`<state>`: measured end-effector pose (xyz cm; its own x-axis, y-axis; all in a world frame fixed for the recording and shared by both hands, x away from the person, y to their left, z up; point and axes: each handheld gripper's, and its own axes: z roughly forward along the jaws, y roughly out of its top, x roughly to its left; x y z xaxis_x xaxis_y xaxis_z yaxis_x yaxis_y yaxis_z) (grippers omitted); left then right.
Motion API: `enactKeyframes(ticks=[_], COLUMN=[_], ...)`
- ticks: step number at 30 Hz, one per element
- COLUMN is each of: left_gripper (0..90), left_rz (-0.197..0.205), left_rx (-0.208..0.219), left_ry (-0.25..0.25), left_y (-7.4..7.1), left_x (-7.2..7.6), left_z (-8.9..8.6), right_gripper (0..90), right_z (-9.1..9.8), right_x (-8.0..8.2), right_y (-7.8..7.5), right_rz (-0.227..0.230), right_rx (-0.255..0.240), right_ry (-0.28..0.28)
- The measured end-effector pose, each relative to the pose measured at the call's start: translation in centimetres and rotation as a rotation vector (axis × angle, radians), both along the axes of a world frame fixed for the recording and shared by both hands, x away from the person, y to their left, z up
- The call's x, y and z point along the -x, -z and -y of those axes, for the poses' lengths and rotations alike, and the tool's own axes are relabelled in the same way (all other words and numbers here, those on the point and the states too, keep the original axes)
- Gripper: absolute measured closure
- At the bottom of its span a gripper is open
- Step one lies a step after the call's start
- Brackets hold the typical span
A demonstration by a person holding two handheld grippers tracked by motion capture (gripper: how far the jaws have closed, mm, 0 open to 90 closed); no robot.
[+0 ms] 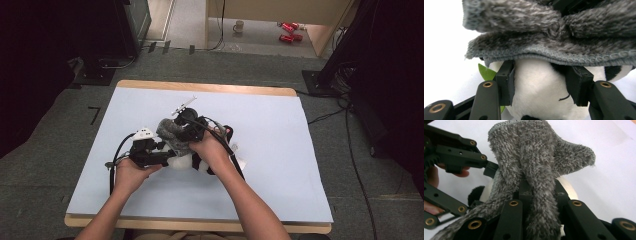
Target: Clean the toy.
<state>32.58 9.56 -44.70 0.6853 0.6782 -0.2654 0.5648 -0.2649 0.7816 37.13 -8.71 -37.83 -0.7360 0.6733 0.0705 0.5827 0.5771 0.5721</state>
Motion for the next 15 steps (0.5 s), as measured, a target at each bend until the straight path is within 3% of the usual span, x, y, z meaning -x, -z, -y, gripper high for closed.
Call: enactKeyframes(ticks=[4, 7, 10, 12, 15], left_gripper=[47.1, 47.1, 47.2, 47.2, 47.2], left_rz=[0.001, -0.009, -0.009, -0.006, 0.000], left_rx=[-0.004, 0.004, 0.005, 0.005, 0.004], left_ry=[0.005, 0.005, 0.006, 0.010, 0.009], left_y=[0.0, 0.0, 0.0, 0.0, -0.1], left_x=[0.0, -0.1, -0.1, -0.1, 0.0], left_z=[-0.1, -0.2, -0.2, -0.2, -0.1], right_gripper=[75.8, 75.8, 75.9, 76.0, 76.0], right_z=[1.2, 2.2, 3.5, 4.8, 6.4], right_x=[-0.3, -0.4, -0.6, -0.9, -1.2], right_y=[-0.1, -0.2, 0.1, 0.5, 0.9], right_rz=[-0.027, -0.020, -0.017, -0.045, -0.067], right_rx=[-0.020, -0.007, 0.040, 0.071, 0.012], right_ry=[0.020, 0.039, 0.066, 0.096, 0.110])
